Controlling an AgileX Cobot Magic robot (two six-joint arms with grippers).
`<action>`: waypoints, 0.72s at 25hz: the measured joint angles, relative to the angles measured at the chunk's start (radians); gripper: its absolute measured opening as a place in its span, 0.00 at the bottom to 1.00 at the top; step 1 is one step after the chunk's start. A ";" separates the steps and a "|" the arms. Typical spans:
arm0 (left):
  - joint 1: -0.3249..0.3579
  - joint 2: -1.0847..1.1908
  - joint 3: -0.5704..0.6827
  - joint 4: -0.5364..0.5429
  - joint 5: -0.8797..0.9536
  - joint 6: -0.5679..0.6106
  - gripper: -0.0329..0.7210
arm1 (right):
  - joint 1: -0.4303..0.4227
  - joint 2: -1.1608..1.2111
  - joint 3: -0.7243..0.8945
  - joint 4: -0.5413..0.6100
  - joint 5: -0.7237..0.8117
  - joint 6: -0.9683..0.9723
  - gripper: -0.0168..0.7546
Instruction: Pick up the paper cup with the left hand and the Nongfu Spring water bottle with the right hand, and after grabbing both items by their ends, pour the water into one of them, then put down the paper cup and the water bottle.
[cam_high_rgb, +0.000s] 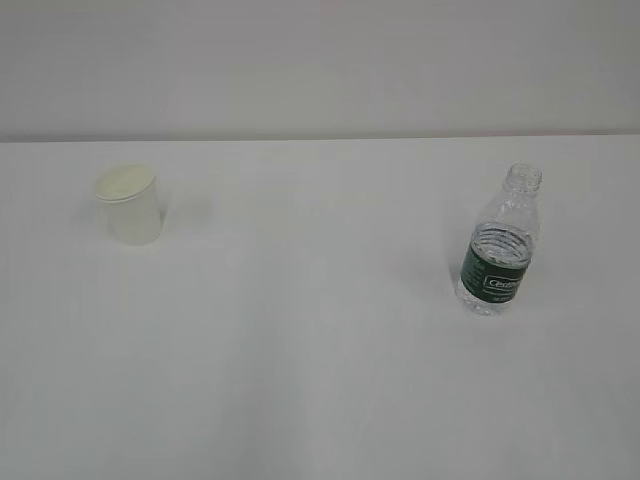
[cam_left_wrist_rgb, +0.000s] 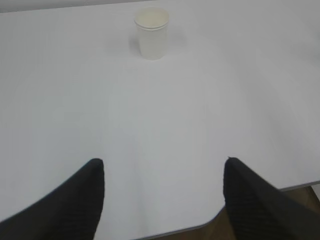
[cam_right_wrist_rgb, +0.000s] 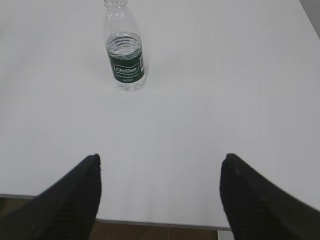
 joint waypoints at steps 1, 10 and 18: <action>0.000 0.000 0.000 0.000 0.000 0.000 0.76 | 0.000 0.000 0.000 0.000 0.000 0.000 0.74; 0.000 0.000 0.000 0.000 0.000 0.000 0.76 | 0.000 0.000 0.000 0.000 0.000 0.000 0.74; 0.000 0.000 0.000 0.000 0.000 0.000 0.76 | 0.000 0.000 0.000 0.000 0.000 0.000 0.74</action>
